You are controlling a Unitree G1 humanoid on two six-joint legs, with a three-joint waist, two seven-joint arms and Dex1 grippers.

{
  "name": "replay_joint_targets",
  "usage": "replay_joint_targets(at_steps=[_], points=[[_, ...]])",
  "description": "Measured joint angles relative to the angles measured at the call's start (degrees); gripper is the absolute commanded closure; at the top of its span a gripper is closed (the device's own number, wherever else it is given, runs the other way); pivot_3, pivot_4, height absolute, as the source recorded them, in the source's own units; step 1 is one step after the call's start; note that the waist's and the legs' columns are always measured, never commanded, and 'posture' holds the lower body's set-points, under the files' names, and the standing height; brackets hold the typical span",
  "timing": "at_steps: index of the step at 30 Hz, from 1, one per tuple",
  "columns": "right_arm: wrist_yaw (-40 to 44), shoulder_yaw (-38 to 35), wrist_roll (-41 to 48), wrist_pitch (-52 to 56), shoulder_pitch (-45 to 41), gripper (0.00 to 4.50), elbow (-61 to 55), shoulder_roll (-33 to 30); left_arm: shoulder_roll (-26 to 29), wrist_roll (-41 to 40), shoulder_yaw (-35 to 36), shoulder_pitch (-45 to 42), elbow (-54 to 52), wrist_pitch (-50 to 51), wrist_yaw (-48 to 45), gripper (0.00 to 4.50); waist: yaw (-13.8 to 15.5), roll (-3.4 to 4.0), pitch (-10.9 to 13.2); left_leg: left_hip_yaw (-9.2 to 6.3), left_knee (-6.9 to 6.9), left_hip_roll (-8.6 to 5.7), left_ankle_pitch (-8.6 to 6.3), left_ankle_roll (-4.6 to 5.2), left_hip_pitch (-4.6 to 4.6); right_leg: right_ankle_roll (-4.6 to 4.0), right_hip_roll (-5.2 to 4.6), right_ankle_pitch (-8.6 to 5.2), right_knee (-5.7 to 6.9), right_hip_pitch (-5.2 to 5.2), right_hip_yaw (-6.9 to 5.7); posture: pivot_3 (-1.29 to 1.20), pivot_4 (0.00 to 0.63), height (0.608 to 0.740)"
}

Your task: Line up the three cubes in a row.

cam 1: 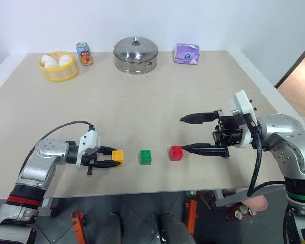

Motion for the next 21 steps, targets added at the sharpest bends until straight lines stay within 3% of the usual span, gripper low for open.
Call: replay_joint_targets(at_steps=[5, 15, 18, 21], points=[[0.5, 0.9, 0.0, -0.2, -0.7, 0.00, 0.0, 0.0, 0.0, 0.2, -0.7, 1.0, 0.0, 0.0, 0.0, 0.04, 0.0, 0.00, 0.0, 0.00, -0.01, 0.00, 0.00, 0.00, 0.00, 0.00, 0.00, 0.00, 0.00, -0.01, 0.00, 0.00, 0.150, 0.739], [0.7, 0.9, 0.0, -0.3, -0.7, 0.00, 0.2, -0.2, -0.1, -2.5, -0.3, 1.1, -2.8, 1.8, 0.2, 0.02, 0.0, 0.00, 0.0, 0.00, -0.01, 0.00, 0.00, 0.00, -0.02, 0.00, 0.00, 0.00, 0.00, -0.01, 0.00, 0.00, 0.150, 0.739], [0.0, -0.3, 1.4, 0.8, 1.3, 0.00, -0.1, -0.6, 0.1, -7.8, 3.2, 1.8, -9.3, 8.5, 2.9, 0.02, 0.0, -0.01, 0.0, -0.01, -0.01, 0.00, -0.01, 0.00, -0.02, 0.02, 0.00, -0.01, 0.00, 0.00, 0.00, 0.00, 0.150, 0.739], [-4.6, -4.4, 3.6, 2.2, 3.6, 0.00, -0.4, 0.5, -0.7, -15.4, 9.2, 2.2, -17.0, 18.4, 11.8, 0.02, 0.0, -0.03, 0.0, -0.03, -0.01, 0.00, -0.01, 0.01, -0.02, 0.09, 0.01, 0.00, 0.02, 0.02, 0.01, 0.00, 0.150, 0.739]])
